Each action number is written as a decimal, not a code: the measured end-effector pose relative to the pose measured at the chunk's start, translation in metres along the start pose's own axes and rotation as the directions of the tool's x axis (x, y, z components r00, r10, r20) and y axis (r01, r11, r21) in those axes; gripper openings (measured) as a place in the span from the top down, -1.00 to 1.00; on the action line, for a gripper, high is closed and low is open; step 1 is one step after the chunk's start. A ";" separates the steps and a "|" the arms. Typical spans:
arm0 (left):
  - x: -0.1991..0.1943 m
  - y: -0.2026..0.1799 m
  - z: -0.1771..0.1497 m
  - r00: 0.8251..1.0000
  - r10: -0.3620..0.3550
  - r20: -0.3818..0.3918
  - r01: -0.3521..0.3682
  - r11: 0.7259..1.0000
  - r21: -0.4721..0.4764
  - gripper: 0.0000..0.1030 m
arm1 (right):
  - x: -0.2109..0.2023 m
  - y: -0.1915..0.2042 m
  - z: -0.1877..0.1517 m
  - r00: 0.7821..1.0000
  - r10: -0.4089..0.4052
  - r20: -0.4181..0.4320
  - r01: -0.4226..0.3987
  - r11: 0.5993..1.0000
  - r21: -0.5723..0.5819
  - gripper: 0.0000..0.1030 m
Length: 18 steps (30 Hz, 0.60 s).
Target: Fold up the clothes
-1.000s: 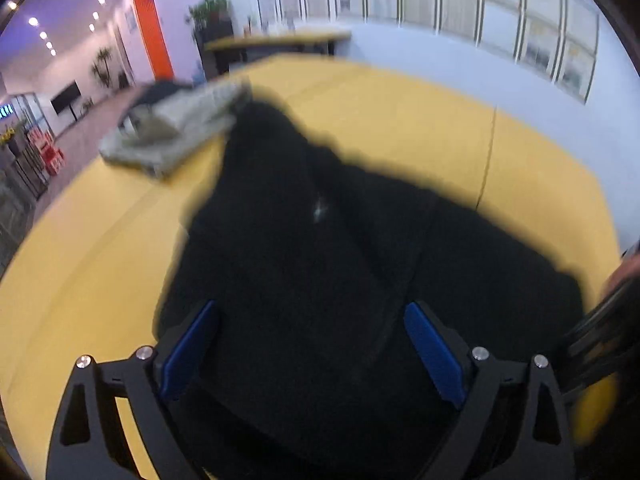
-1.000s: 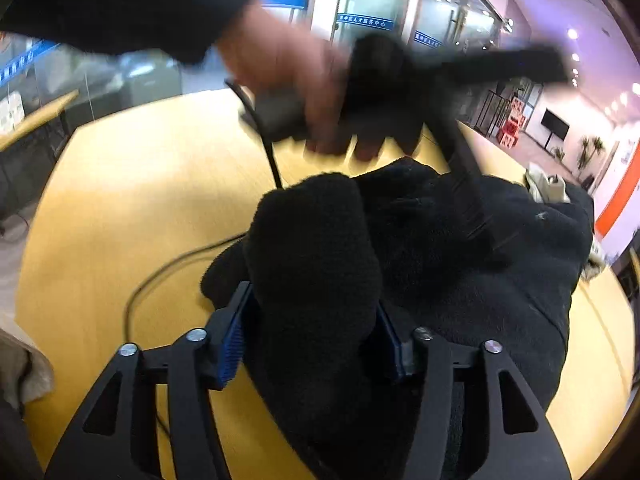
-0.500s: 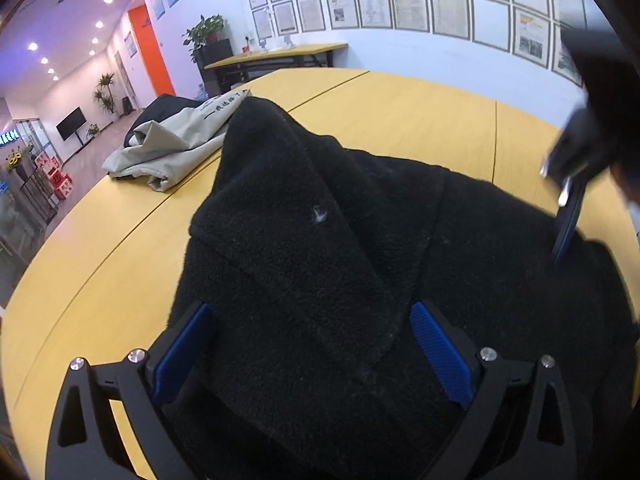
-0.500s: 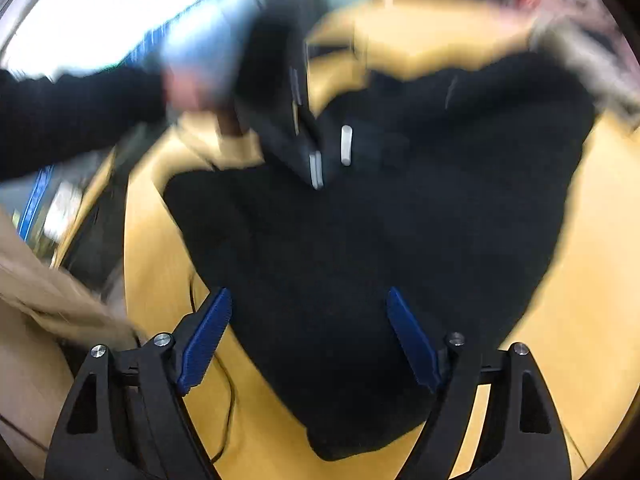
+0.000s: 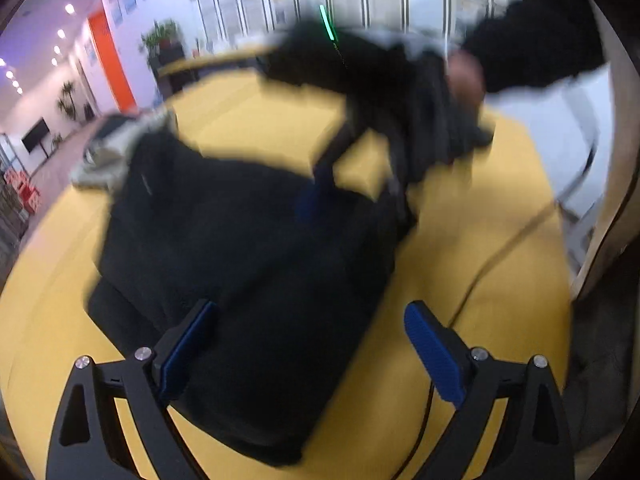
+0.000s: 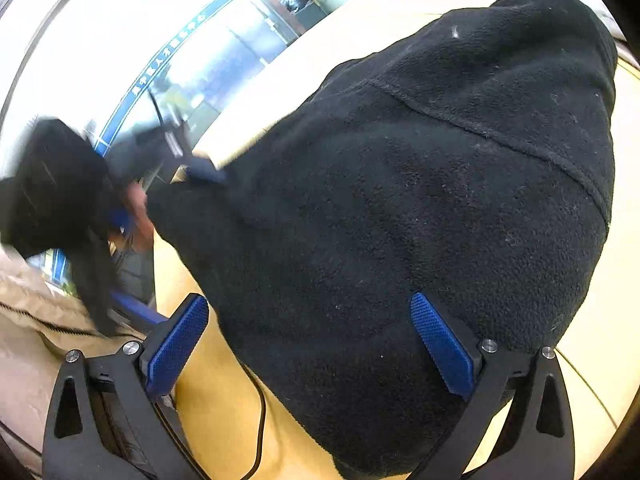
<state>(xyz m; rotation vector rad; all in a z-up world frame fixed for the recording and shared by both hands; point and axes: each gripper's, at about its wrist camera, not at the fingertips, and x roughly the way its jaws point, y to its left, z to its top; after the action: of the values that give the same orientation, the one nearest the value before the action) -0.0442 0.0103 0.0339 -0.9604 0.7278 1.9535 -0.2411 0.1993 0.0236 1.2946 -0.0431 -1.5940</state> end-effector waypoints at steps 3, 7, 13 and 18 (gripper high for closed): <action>0.012 0.004 -0.021 1.000 0.019 -0.008 -0.019 0.998 -0.052 -0.88 | -0.018 0.007 -0.001 0.999 -0.012 0.041 0.010 0.999 0.043 -0.99; 0.010 0.003 -0.029 1.000 0.007 0.007 -0.007 0.999 -0.048 -0.88 | -0.054 0.022 0.012 0.981 -0.146 0.124 0.145 0.989 0.014 -1.00; 0.000 0.014 -0.050 0.999 0.017 -0.036 -0.017 1.000 -0.017 -0.88 | 0.021 0.009 0.033 0.943 -0.305 -0.136 0.307 0.952 -0.007 -1.00; -0.032 0.041 -0.057 0.997 0.023 -0.079 -0.032 0.993 -0.117 -0.91 | 0.061 0.047 0.001 0.963 -0.235 -0.136 0.247 0.965 0.086 -1.00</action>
<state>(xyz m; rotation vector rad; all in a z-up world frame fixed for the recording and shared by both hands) -0.0473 -0.0663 0.0350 -1.1079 0.6781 2.0113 -0.2037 0.1339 0.0090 1.5233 0.1171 -1.7305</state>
